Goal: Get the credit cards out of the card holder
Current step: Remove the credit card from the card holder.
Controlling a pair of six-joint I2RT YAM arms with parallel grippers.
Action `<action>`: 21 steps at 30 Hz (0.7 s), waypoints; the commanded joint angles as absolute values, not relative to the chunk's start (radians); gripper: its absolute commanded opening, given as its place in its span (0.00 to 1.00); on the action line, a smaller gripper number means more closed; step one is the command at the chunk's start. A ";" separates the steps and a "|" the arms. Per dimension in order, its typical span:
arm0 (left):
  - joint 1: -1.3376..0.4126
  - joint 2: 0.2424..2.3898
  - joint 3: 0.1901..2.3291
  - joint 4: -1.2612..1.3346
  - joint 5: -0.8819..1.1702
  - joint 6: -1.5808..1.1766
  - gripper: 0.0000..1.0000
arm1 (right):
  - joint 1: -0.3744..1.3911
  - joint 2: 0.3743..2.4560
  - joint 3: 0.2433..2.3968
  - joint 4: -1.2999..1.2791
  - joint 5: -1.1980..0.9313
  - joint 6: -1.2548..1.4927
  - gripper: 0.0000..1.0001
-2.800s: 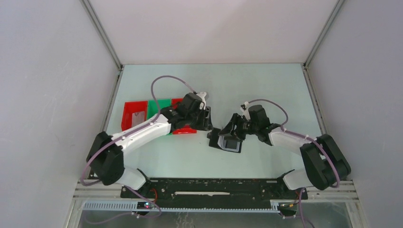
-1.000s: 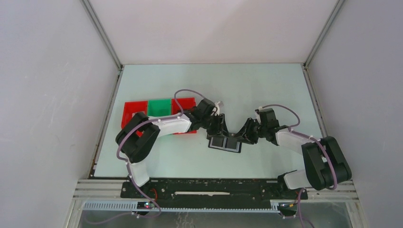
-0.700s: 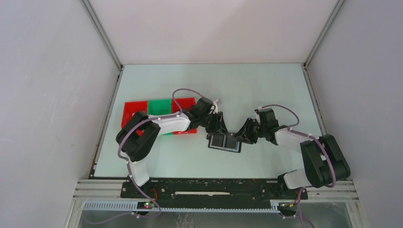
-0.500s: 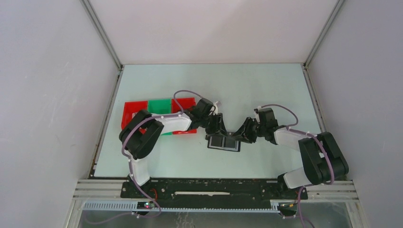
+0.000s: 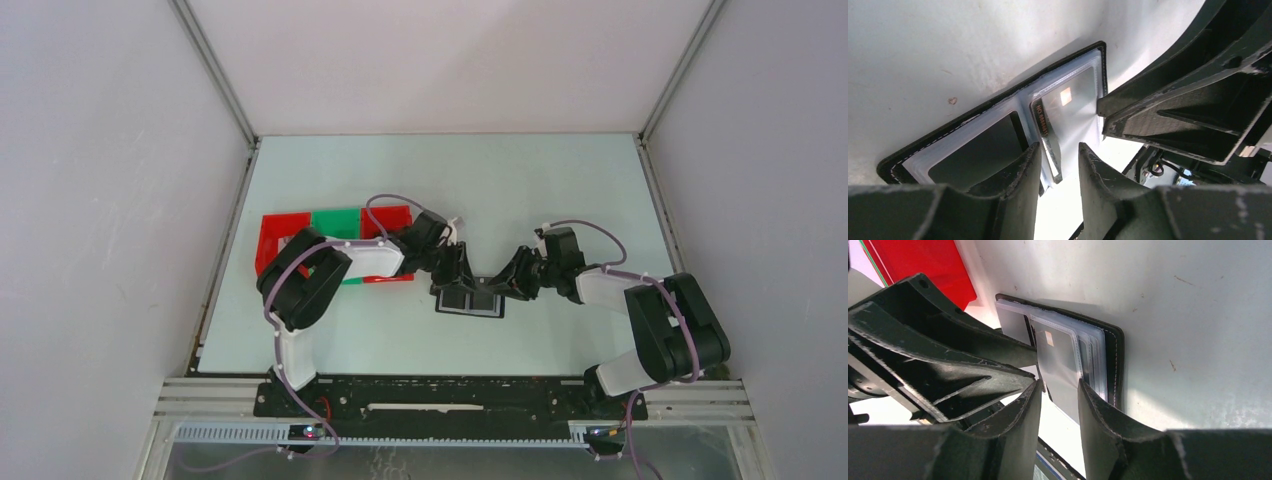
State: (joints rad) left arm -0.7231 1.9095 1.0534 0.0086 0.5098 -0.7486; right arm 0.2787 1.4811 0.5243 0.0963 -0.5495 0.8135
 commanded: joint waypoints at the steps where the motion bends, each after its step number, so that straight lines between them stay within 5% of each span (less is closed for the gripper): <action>1: -0.719 1.927 1.015 0.045 0.509 -0.726 0.38 | 0.261 1.497 0.506 0.062 -0.497 0.778 0.42; 21: -0.707 1.907 0.869 0.269 0.552 -0.816 0.33 | 0.300 1.568 0.506 0.130 -0.573 0.789 0.42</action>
State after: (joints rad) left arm -0.7067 1.9182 0.9314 0.2302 0.5503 -0.7959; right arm 0.2676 1.5185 0.5224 0.1398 -0.5976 0.8021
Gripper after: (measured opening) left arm 0.329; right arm 0.421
